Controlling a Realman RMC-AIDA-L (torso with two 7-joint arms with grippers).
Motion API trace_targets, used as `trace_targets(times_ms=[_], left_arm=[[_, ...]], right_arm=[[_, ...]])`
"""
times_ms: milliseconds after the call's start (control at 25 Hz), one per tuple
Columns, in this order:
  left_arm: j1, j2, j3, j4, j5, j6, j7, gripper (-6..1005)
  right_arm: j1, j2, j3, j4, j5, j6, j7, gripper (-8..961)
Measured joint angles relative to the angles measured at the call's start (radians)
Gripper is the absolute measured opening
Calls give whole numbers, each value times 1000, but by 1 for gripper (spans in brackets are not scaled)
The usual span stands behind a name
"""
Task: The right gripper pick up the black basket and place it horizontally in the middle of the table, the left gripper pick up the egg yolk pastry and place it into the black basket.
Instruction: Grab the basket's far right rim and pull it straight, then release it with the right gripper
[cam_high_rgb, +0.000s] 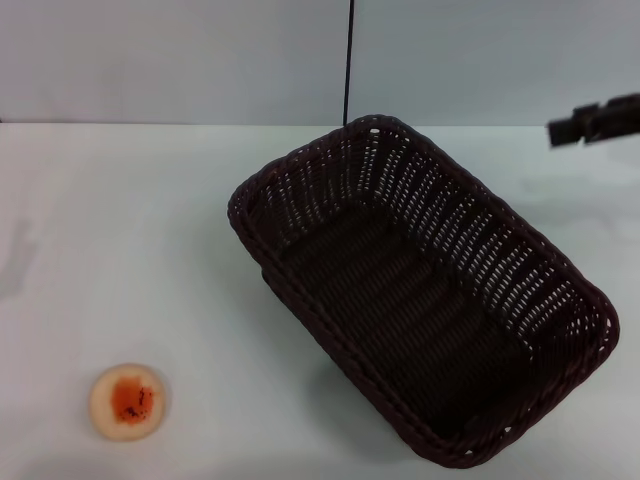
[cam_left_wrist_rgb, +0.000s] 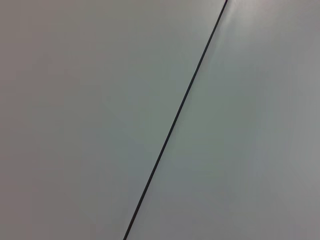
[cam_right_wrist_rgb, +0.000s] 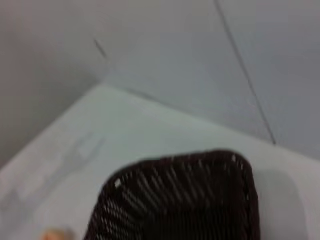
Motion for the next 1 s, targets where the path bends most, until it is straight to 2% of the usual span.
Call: trace_targets(times_ms=[40,160,240,280,560,680,1000], left_arm=[[0,0,0,0,0,0,0,815],[0,0,0,0,0,0,0,814],[0,-1,0,0,0,-1,0,814],[0,-1,0,0,0,-1,0,814],[0,-2,0,0,2,-9,0,814],[0,-2,0,0,2,-10,0,814],[1,-2,0,0,1,-12,0,814]], right_arm=[[13,0,-20,4,-25,1,7,643],[52,0,-69,18,-112,6,29,738],[75,7,-91,27,-166,8,37,802],[75,7,-91,27,-166,8,37,802],[125,59,-144,47,-321,22,42,800],[132,71,-154,62,-356,29,43,799],[133,80,-194,117,-371,52,44,797]])
